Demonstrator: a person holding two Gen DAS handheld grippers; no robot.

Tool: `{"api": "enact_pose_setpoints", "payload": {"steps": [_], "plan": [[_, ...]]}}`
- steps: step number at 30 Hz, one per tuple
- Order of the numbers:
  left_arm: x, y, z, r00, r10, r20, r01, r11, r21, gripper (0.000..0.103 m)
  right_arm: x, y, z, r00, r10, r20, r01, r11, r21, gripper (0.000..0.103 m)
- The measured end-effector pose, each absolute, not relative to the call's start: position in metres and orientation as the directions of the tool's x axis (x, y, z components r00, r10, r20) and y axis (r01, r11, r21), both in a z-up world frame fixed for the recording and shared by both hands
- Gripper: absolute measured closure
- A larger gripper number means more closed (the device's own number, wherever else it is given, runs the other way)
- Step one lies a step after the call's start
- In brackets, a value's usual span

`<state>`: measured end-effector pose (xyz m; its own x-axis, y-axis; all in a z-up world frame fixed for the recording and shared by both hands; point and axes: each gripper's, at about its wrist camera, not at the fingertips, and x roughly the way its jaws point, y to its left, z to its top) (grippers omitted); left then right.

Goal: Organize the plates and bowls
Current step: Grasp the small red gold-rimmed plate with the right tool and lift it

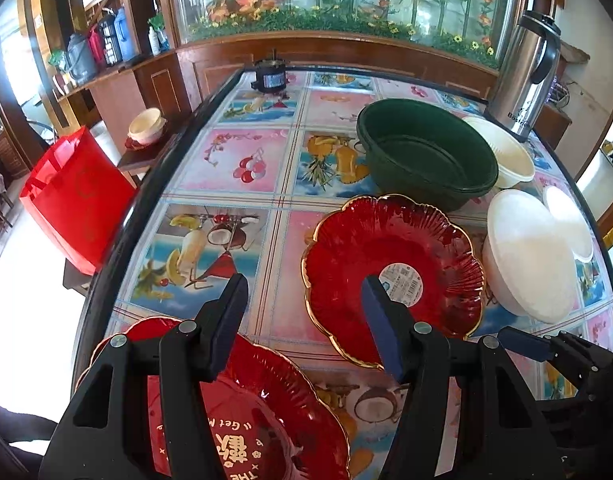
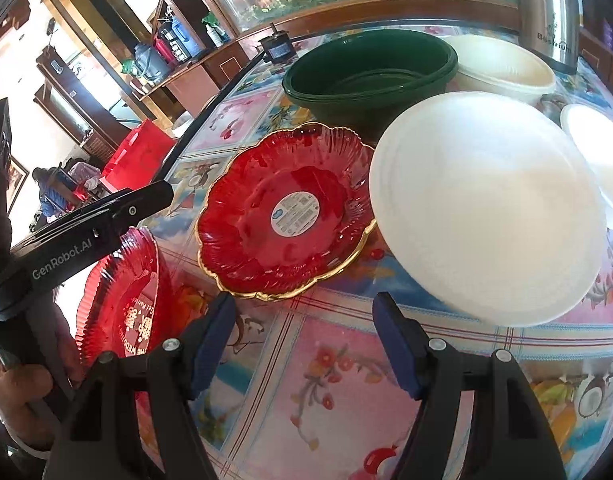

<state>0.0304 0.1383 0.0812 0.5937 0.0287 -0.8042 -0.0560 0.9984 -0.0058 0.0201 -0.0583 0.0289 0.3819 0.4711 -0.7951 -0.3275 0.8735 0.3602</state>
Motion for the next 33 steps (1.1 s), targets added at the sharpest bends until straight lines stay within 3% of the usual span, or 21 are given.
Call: {"api": "enact_pose_setpoints", "payload": {"steps": [15, 27, 29, 33], "plan": [[0.067, 0.151, 0.061, 0.497, -0.044, -0.867, -0.095, 0.990, -0.105, 0.044, 0.038, -0.061, 0.023, 0.377, 0.475, -0.795, -0.297, 0.875, 0.383, 0.032], [0.090, 0.151, 0.045, 0.439, -0.074, -0.895, -0.072, 0.990, -0.117, 0.044, 0.052, -0.062, 0.028, 0.416, 0.470, -0.778, -0.260, 0.882, 0.394, 0.034], [0.092, 0.151, 0.043, 0.427, -0.074, -0.901, -0.071, 0.991, -0.115, 0.044, 0.054, -0.061, 0.027, 0.421, 0.462, -0.781, -0.255, 0.886, 0.387, 0.046], [0.095, 0.145, 0.038, 0.408, -0.046, -0.912, -0.054, 0.996, -0.075, 0.044, 0.058, -0.061, 0.024, 0.421, 0.441, -0.792, -0.242, 0.897, 0.371, 0.058]]}}
